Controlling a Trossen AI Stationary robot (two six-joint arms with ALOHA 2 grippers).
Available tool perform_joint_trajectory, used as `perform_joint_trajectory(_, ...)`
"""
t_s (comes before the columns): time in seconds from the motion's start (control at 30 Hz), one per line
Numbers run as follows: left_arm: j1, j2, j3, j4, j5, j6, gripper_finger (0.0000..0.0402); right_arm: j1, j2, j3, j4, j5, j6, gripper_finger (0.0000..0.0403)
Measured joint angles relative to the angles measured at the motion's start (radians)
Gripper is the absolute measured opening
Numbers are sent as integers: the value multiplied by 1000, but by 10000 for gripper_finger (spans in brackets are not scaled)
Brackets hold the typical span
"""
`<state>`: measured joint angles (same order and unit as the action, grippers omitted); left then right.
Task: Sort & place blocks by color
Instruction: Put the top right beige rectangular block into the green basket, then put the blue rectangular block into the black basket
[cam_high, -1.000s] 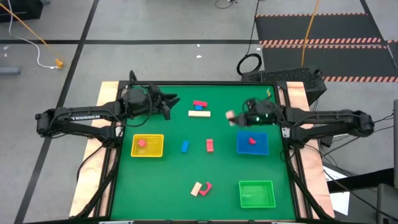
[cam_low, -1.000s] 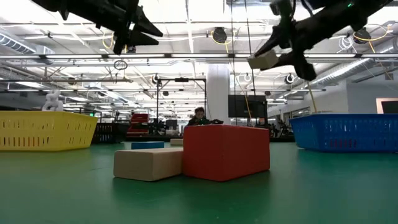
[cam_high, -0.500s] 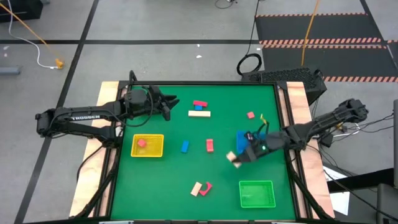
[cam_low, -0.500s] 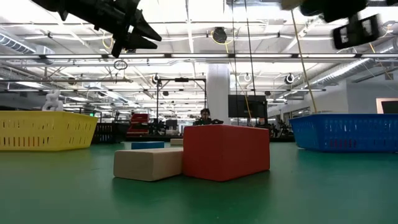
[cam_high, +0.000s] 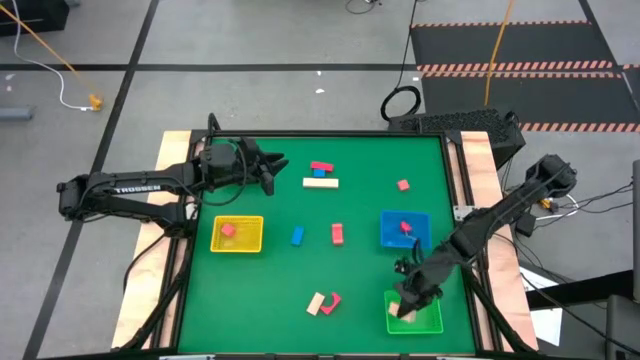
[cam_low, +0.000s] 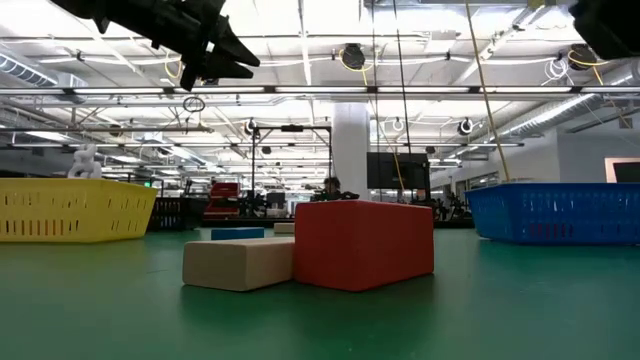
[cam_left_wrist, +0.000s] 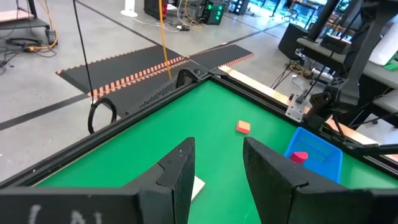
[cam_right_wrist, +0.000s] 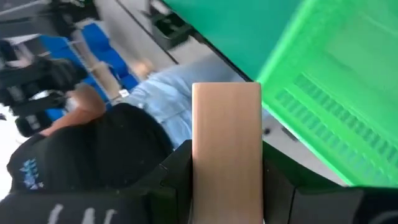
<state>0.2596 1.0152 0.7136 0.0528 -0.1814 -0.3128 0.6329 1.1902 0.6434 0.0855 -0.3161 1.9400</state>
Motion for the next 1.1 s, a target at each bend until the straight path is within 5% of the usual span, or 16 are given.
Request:
perform_joint_trajectory(0.33,0,0,0,-2,0,23,136,57,58,0,1,-3,120,112)
perform_joint_trajectory(0.7,0,0,0,-79,0,-37,136,57,57,0,25,-3,124,287)
perform_joint_trajectory(1.1,-57,8,0,-134,68,-75,136,53,56,0,238,-2,78,303)
